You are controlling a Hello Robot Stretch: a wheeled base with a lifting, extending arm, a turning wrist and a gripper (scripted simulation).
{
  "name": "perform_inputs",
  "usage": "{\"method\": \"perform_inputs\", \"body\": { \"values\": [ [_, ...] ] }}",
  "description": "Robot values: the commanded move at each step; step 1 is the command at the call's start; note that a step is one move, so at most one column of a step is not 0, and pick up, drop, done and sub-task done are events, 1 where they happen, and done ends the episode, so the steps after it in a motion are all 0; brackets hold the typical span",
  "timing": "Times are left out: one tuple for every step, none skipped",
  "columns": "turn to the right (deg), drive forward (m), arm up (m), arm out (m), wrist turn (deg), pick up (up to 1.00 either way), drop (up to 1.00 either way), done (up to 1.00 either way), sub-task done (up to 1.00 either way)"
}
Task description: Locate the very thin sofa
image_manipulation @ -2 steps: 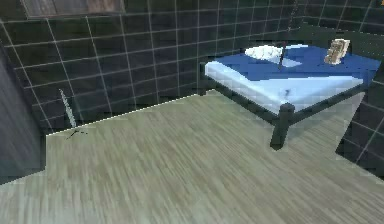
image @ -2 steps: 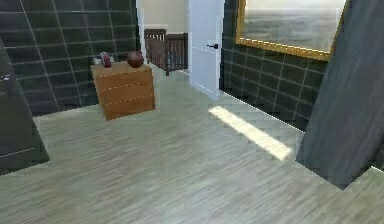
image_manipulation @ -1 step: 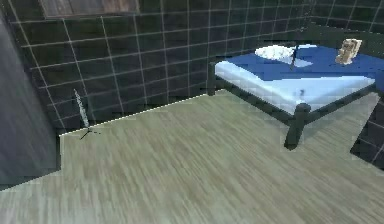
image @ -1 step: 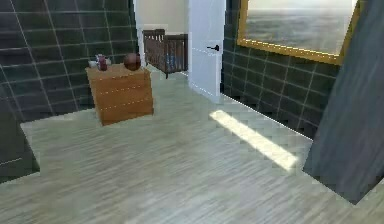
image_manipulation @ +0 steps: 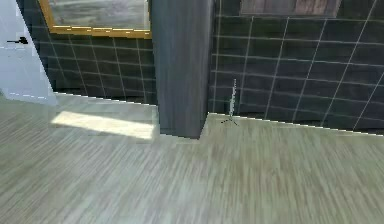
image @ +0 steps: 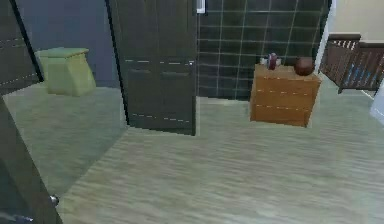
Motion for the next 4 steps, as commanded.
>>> {"method": "perform_inputs", "body": {
  "values": [
    [0.0, 1.00, 0.00, 0.00, 0.0, 0.00, 0.00, 0.00, 0.00],
    [-24.0, 0.00, 0.00, 0.00, 0.0, 0.00, 0.00, 0.00, 0.00],
    [0.0, 0.05, 0.00, 0.00, 0.0, 0.00, 0.00, 0.00, 0.00],
    [-39.0, 0.00, 0.00, 0.00, 0.0, 0.00, 0.00, 0.00, 0.00]
  ]
}}
